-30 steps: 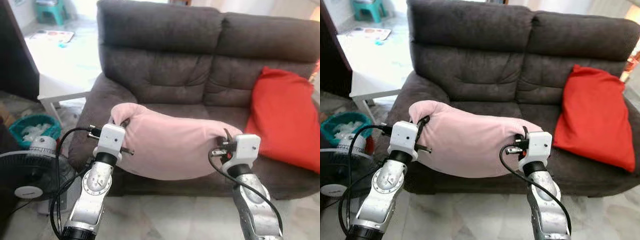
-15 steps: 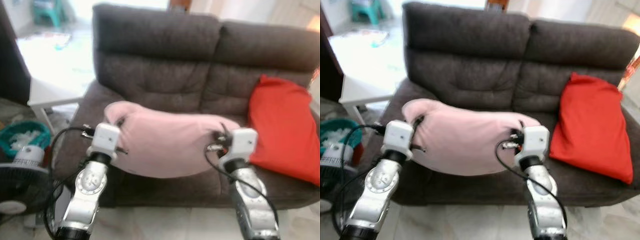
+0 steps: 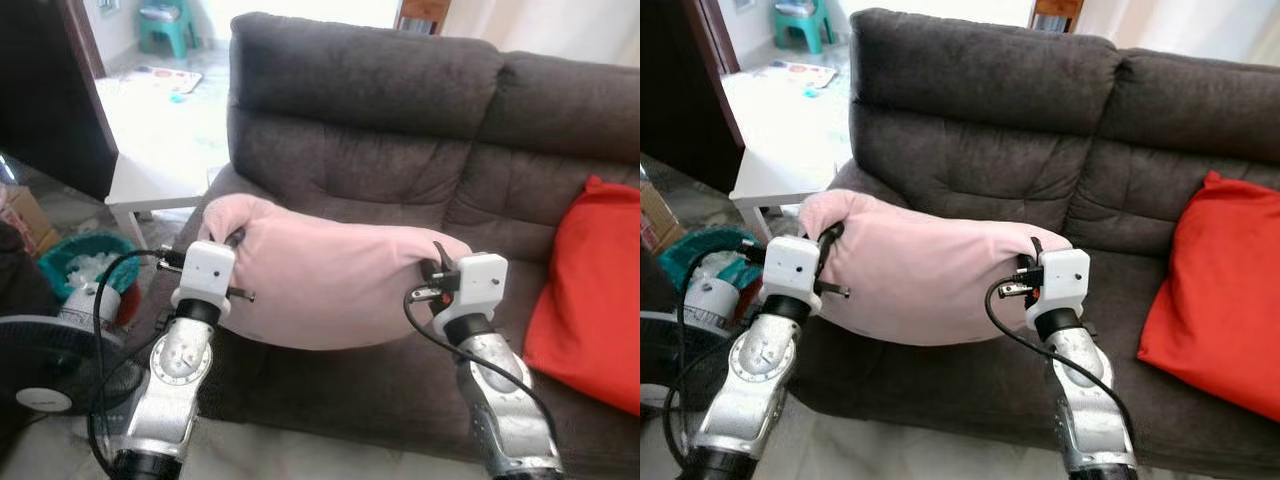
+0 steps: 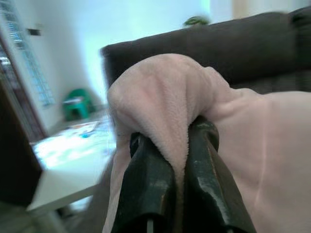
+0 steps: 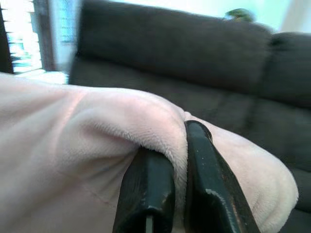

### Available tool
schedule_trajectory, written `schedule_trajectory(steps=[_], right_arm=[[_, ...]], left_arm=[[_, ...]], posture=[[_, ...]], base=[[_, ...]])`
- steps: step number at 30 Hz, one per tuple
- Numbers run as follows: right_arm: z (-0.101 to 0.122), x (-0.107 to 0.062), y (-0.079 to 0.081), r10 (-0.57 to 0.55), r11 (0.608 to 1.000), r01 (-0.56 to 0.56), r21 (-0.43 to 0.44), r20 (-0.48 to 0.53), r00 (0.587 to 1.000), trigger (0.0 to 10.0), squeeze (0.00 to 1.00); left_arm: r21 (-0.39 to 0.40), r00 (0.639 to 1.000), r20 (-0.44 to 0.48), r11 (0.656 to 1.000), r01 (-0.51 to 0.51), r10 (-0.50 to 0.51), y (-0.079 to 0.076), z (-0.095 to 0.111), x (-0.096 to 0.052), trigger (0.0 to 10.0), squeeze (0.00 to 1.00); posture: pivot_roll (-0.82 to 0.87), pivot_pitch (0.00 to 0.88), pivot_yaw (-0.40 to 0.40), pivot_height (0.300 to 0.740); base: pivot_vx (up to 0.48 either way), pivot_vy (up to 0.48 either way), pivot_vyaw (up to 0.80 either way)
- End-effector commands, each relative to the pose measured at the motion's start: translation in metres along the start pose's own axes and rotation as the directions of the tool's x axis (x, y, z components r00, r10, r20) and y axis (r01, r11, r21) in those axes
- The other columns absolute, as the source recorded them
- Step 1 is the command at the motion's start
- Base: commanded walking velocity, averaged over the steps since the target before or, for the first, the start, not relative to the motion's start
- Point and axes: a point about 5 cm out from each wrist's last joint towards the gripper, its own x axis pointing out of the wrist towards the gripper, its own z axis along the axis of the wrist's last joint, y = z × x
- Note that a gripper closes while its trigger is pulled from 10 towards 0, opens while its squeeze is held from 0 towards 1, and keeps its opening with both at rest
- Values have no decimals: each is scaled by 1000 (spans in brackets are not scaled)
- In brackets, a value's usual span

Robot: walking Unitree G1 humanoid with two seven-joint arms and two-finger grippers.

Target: Move the pillow to the sofa from floor

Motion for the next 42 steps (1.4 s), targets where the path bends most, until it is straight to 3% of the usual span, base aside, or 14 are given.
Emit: schedule_trajectory(steps=[1,13,23,32,42], right_arm=[[23,8,4,3,1000,-3,-6,114,993,10000,0],[23,9,5,8,1000,-8,-1,113,994,10000,0],[23,9,9,20,1000,-20,4,115,993,10000,0],[20,11,3,-11,1000,10,4,101,995,10000,0],[25,17,-14,-130,992,128,20,105,986,10000,0]], left_arm=[[15,999,48,1000,-18,18,8,9,4,10000,0],[20,998,66,1000,-12,11,8,13,5,10000,0],[19,998,67,1000,-7,6,6,13,5,10000,0],[15,998,66,1000,5,-6,6,14,5,10000,0],[-4,995,85,999,44,-44,2,19,9,10000,0]], posture=[[139,0,-113,740],[141,0,-113,740],[144,0,-112,740],[145,0,-110,740],[149,0,-113,740]], base=[[259,0,800],[257,0,67],[258,0,686],[259,0,0],[258,0,0]])
